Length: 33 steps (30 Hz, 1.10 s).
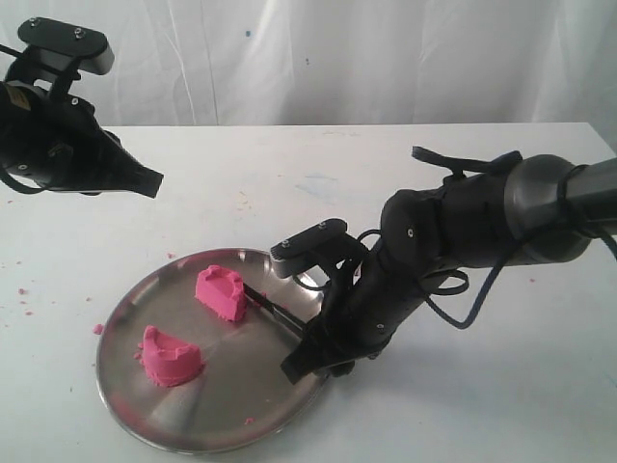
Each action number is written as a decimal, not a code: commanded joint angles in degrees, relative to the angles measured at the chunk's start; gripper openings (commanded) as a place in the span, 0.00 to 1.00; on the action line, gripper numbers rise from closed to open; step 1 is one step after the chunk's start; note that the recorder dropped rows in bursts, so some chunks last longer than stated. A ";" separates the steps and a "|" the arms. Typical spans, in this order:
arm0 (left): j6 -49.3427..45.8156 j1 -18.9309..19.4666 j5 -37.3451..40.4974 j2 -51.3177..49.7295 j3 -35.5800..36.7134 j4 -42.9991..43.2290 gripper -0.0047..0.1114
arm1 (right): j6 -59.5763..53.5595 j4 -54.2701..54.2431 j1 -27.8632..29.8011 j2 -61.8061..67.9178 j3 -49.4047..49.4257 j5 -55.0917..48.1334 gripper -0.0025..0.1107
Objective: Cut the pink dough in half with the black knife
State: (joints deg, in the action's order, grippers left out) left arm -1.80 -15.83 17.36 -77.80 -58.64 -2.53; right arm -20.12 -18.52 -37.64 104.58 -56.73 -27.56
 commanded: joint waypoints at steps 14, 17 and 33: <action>-0.25 -0.32 2.53 0.38 -0.08 1.10 0.04 | 16.45 26.18 4.15 -9.17 -5.16 -1.38 0.45; -0.79 -0.32 3.17 0.38 0.03 4.21 0.04 | 25.82 31.96 10.44 -8.13 -5.16 -0.54 0.35; 9.16 8.87 -5.59 2.70 8.12 6.55 0.04 | 31.88 20.13 32.92 -23.51 2.57 15.94 0.02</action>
State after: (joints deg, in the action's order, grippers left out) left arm 4.62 -9.85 11.87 -78.02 -50.86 4.08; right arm 11.54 3.22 -5.66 88.45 -56.55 -17.43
